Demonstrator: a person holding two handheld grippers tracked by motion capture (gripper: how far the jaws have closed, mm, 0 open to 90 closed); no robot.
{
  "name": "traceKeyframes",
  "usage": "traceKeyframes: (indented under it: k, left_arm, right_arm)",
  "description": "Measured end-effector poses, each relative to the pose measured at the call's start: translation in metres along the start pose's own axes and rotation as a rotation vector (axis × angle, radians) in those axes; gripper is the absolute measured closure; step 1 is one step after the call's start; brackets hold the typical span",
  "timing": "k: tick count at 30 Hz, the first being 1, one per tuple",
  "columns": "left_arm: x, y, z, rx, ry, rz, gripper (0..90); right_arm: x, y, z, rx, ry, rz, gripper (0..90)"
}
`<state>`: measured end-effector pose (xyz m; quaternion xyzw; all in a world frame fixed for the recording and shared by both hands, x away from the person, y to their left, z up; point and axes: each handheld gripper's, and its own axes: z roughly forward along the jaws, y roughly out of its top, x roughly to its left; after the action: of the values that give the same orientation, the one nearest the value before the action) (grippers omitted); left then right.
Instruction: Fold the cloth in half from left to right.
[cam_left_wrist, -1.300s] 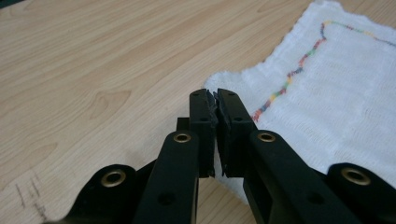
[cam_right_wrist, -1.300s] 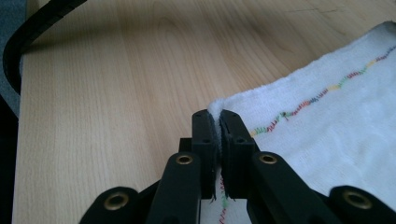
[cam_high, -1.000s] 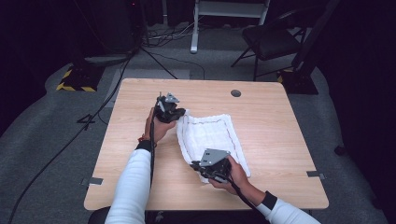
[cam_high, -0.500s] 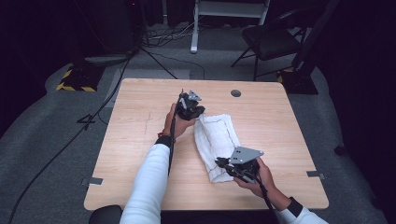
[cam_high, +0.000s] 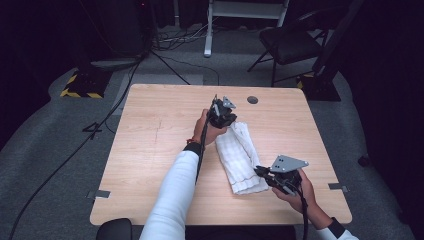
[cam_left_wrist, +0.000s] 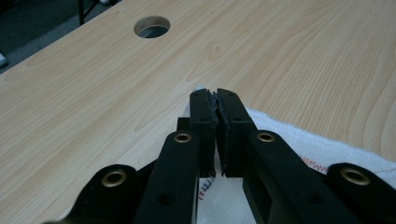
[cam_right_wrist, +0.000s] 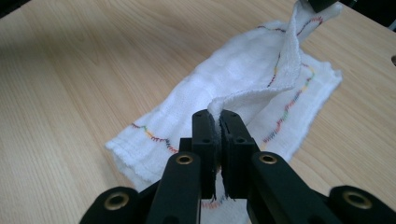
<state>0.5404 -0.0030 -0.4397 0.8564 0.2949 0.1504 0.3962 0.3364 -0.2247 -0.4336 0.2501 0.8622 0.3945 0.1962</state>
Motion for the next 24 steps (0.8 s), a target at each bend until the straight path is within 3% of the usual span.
traceKeyframes:
  k: [6, 8, 12, 14, 17, 21, 24]
  left_arm:
    - [-0.01, 0.005, 0.016, 0.008, 0.0, 0.015, 85.8]
    - [-0.012, 0.005, 0.021, 0.006, -0.009, 0.005, 85.7]
    - [-0.014, 0.002, 0.032, 0.027, 0.013, -0.004, 82.3]
    - [-0.016, 0.0, 0.036, 0.036, 0.018, -0.024, 69.8]
    - [-0.018, -0.002, 0.034, 0.036, 0.026, -0.022, 58.5]
    - [-0.023, -0.006, 0.021, 0.053, 0.023, 0.012, 35.6]
    - [-0.027, -0.012, 0.006, 0.039, -0.008, 0.008, 27.5]
  right_arm:
    - [-0.006, -0.011, -0.004, 0.028, -0.012, 0.014, 85.2]
    - [-0.007, -0.015, -0.004, 0.038, -0.011, 0.018, 85.0]
    - [-0.006, -0.023, 0.001, 0.081, 0.01, 0.014, 82.6]
    - [-0.005, -0.027, 0.004, 0.117, 0.013, 0.009, 74.4]
    - [-0.006, -0.033, 0.005, 0.136, 0.004, 0.015, 65.4]
    - [-0.012, -0.038, 0.003, 0.145, 0.007, 0.059, 54.1]
    - [-0.015, -0.04, 0.0, 0.144, 0.002, 0.078, 46.9]
